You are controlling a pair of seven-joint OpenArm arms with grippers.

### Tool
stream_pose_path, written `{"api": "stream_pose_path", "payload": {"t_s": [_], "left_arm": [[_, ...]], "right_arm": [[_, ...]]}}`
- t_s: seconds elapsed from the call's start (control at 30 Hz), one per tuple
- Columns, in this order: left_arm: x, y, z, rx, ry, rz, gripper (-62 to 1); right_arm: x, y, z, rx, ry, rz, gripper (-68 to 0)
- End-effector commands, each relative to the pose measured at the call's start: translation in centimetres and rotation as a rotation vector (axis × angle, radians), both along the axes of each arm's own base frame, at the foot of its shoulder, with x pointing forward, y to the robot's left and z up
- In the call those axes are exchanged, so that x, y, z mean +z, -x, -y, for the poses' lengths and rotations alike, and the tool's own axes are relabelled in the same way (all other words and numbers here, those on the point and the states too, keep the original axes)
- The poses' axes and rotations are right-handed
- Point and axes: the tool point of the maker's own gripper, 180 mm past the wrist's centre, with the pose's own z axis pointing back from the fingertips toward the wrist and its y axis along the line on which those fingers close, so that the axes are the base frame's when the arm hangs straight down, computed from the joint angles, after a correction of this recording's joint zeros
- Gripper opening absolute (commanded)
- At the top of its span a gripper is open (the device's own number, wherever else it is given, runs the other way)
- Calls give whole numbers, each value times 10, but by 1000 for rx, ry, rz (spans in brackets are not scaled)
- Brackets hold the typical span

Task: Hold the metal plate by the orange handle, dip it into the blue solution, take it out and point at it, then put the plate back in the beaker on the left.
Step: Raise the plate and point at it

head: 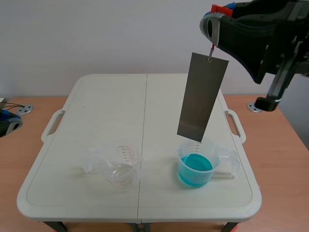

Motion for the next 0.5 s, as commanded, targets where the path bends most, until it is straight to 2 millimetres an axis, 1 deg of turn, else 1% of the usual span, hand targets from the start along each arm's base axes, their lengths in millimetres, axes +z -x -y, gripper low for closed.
{"api": "stream_pose_path", "payload": {"t_s": [0.0, 0.13, 0.3, 0.47], "left_arm": [[8, -8, 12, -2, 56, 39, -581], [5, -15, 49, -63, 99, 56, -581], [-5, -16, 100, -156, 124, 40, -582], [-3, -20, 143, -217, 152, 55, -581]], "right_arm": [[11, 1, 1, 8, -13, 31, -662], [10, 1, 1, 8, -13, 31, -662], [10, 1, 1, 8, -13, 31, -662], [10, 1, 1, 8, -12, 30, -662]]}}
